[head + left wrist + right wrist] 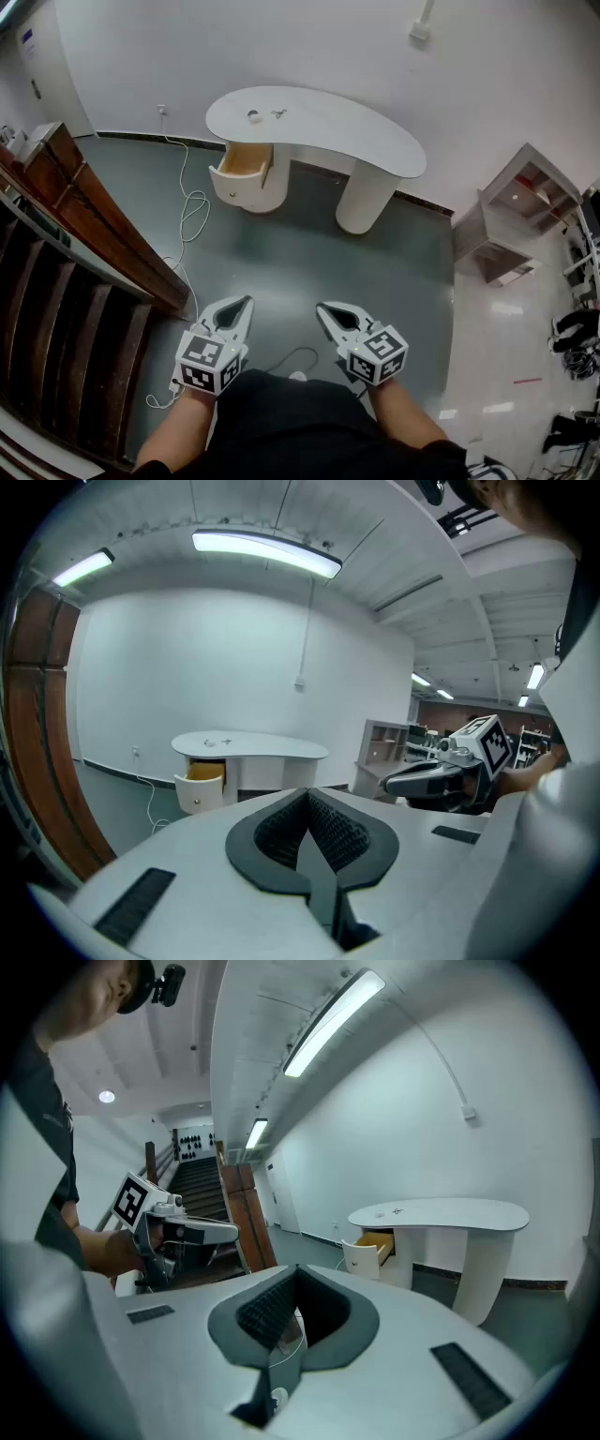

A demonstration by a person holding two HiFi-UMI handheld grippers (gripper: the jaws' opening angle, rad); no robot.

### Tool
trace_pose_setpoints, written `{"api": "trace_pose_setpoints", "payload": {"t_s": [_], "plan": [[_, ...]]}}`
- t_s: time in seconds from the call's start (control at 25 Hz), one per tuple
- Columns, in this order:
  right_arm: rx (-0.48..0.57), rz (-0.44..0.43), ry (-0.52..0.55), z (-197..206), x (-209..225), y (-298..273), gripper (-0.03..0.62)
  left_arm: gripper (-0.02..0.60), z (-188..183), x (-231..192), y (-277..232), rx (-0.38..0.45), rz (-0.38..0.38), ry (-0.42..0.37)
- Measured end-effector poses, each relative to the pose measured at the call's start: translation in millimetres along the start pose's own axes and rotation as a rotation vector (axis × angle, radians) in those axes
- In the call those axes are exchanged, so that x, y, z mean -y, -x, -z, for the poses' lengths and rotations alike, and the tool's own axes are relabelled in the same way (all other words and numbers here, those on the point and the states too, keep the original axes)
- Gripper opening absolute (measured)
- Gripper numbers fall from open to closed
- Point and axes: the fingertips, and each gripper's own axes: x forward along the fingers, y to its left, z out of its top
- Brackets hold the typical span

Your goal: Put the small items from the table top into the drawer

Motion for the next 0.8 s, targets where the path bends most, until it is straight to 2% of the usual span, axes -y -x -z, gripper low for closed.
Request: {"api": "trace_pose_setpoints", "payload": {"t_s": [0.8], "plan": [[0.022, -0.042, 0.007, 1, 20, 15, -0.002, 0.015, 5, 17, -21, -0.038, -0.038, 0.012]]}}
